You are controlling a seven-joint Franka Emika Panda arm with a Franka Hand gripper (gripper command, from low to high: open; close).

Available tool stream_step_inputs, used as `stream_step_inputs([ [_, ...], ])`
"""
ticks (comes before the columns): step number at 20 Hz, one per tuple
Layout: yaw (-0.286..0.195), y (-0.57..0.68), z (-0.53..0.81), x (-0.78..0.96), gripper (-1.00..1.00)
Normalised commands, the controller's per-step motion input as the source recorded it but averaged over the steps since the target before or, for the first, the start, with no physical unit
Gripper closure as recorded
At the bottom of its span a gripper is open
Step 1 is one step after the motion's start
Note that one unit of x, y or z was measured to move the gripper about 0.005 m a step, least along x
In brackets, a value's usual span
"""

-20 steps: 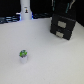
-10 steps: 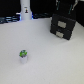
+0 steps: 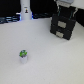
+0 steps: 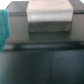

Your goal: Open the kcup holder, insert the kcup into the holder, and close the kcup holder

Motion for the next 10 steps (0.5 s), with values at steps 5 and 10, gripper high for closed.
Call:
stream_step_inputs([
  [5, -0.025, 0.18, -0.39, -0.1, -1.0],
  [10, -0.02, 0.01, -0.24, -0.24, -1.0],
])
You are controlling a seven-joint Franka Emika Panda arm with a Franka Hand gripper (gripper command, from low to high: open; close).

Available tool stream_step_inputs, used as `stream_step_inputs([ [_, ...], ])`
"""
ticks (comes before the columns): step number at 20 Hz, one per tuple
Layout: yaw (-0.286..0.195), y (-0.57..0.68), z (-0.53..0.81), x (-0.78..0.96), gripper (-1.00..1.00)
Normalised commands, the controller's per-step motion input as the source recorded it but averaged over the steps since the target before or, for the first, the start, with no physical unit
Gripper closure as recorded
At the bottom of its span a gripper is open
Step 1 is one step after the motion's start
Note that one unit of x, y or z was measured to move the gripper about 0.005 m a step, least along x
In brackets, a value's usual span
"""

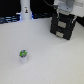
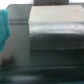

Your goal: Open the kcup holder, insert the kcup into the holder, and close the kcup holder

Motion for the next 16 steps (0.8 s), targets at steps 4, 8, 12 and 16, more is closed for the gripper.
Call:
stream_step_inputs([
  [4, -0.006, 0.01, -0.23, -0.23, -1.0],
  [8, -0.002, -0.04, 0.0, -0.27, -1.0],
  [12, -0.044, -0.29, 0.0, -0.55, -1.0],
  [16, -0.024, -0.08, -0.17, -0.31, -1.0],
])
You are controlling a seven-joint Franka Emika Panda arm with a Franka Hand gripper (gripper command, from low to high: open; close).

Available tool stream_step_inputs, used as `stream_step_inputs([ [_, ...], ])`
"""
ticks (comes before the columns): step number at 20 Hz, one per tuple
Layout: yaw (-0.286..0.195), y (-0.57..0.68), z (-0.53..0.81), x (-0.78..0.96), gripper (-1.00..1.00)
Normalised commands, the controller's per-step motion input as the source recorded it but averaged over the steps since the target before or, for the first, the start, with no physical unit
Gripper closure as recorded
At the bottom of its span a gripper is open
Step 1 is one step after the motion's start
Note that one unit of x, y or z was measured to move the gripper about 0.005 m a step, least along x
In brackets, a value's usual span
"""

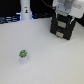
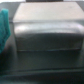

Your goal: Open the kcup holder, insert the kcup into the holder, and close the kcup holder

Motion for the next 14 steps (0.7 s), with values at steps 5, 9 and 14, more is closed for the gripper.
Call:
stream_step_inputs([
  [5, -0.017, 0.01, -0.24, -0.23, -1.0],
  [9, -0.007, 0.0, -0.04, -0.18, -1.0],
  [14, -0.009, 0.0, -0.01, -0.07, 1.0],
])
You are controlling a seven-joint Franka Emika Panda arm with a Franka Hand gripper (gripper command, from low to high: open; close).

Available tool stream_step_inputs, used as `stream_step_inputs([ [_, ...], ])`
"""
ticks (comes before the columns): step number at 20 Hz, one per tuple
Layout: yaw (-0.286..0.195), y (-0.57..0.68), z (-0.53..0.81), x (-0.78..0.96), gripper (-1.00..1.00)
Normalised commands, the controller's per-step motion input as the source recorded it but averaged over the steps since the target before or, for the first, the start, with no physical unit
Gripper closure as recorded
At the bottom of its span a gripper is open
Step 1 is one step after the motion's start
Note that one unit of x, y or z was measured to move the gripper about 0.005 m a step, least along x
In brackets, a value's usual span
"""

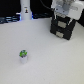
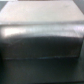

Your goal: Open the kcup holder, insert the kcup into the holder, and close the kcup holder

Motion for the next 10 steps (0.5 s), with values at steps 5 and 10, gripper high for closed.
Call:
stream_step_inputs([
  [5, -0.009, 0.01, -0.01, -0.04, 1.0],
  [10, -0.005, 0.02, -0.01, -0.13, -1.0],
])
